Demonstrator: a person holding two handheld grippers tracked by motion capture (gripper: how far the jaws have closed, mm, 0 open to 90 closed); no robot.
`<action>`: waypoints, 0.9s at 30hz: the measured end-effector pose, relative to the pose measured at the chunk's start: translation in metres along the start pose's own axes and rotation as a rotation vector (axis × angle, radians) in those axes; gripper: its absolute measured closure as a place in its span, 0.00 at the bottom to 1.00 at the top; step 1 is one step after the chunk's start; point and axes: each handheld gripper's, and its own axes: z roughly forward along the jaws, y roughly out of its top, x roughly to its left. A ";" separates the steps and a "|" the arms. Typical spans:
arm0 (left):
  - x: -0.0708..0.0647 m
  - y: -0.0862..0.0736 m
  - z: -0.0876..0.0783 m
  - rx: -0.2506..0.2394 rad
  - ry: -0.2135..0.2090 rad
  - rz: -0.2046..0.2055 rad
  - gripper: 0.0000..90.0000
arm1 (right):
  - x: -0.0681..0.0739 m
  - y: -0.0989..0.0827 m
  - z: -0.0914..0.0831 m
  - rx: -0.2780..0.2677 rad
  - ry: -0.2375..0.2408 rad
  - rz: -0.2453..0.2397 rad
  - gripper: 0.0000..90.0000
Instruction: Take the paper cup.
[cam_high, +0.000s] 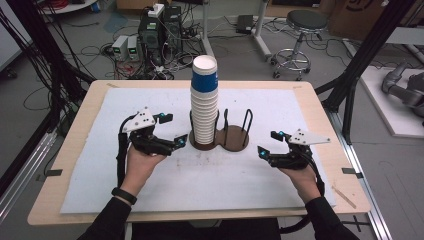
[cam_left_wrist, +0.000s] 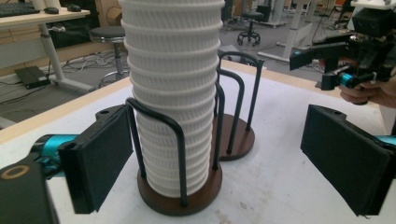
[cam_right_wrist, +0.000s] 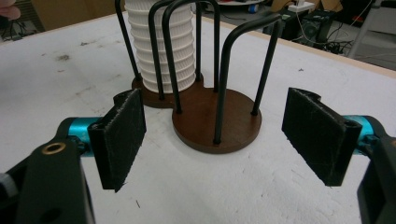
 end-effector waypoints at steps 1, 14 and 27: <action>0.001 0.002 0.002 -0.004 -0.001 0.001 0.09 | 0.000 0.000 0.000 0.000 0.000 0.000 0.24; 0.018 0.026 0.036 -0.036 0.002 0.005 0.08 | -0.001 0.000 -0.001 -0.012 0.010 0.007 0.22; 0.028 0.039 0.060 -0.044 -0.012 0.016 0.07 | -0.001 0.001 -0.002 -0.022 0.036 0.005 0.22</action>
